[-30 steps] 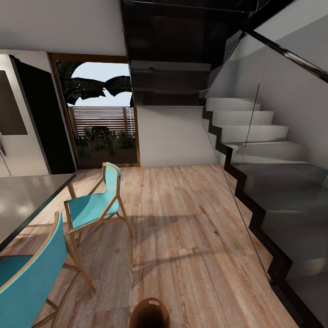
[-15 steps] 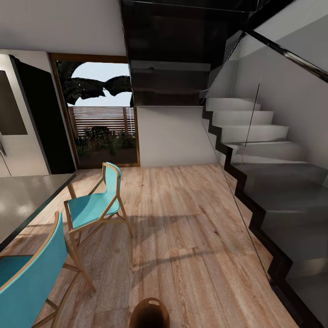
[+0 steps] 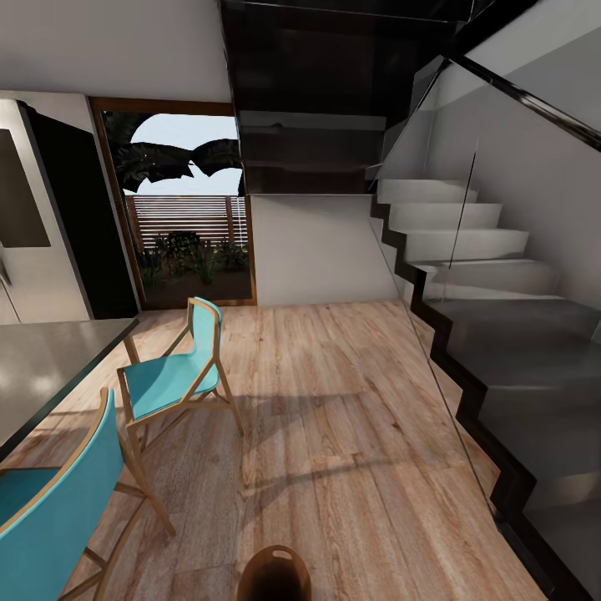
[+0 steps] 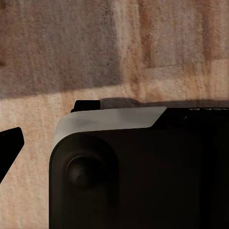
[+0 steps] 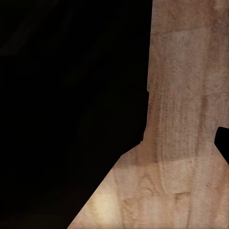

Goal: Put the three can of soda from the living room inside the tash can in the kitchen.

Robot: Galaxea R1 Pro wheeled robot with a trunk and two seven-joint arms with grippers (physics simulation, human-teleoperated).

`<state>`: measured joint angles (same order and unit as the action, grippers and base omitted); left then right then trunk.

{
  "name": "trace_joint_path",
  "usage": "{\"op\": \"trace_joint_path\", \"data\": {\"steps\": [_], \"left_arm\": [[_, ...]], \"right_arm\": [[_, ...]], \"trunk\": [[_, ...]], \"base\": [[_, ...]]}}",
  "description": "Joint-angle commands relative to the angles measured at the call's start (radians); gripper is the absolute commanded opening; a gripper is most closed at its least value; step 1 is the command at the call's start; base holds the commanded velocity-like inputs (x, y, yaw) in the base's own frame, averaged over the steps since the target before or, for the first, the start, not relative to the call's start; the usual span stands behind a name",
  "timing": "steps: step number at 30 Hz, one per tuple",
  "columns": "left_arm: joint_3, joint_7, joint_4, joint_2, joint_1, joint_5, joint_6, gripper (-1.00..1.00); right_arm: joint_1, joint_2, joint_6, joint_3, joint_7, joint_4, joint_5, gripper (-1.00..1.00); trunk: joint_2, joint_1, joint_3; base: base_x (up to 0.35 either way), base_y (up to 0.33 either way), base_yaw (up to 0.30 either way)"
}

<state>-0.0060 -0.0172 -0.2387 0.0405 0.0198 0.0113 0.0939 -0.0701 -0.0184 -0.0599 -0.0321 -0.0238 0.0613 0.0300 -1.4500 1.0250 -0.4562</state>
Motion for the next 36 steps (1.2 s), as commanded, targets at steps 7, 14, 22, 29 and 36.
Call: {"op": "trace_joint_path", "data": {"steps": [7, 14, 22, 29, 36], "left_arm": [[0.0, 0.0, 0.0, 0.0, 0.0, 0.0, 0.0, 1.0], [0.0, 0.0, 0.0, 0.0, 0.0, 0.0, 0.0, 1.0], [0.0, 0.0, 0.0, 0.0, 0.0, 0.0, 0.0, 1.0], [0.0, 0.0, 0.0, 0.0, 0.0, 0.0, 0.0, 1.0], [0.0, 0.0, 0.0, 0.0, 0.0, 0.0, 0.0, 1.0]], "right_arm": [[0.0, 0.0, 0.0, 0.0, 0.0, 0.0, 0.0, 1.0], [0.0, 0.0, 0.0, 0.0, 0.0, 0.0, 0.0, 1.0], [0.0, 0.0, 0.0, 0.0, 0.0, 0.0, 0.0, 1.0], [0.0, 0.0, 0.0, 0.0, 0.0, 0.0, 0.0, 1.0], [0.0, 0.0, 0.0, 0.0, 0.0, 0.0, 0.0, 1.0]], "trunk": [[0.0, 0.0, 0.0], [0.0, 0.0, 0.0], [0.0, 0.0, 0.0], [0.0, 0.0, 0.0], [0.0, 0.0, 0.0]], "base": [[0.0, 0.0, 0.0], [0.0, 0.0, 0.0], [0.0, 0.0, 0.0], [0.0, 0.0, 0.0], [0.0, 0.0, 0.0]]}}
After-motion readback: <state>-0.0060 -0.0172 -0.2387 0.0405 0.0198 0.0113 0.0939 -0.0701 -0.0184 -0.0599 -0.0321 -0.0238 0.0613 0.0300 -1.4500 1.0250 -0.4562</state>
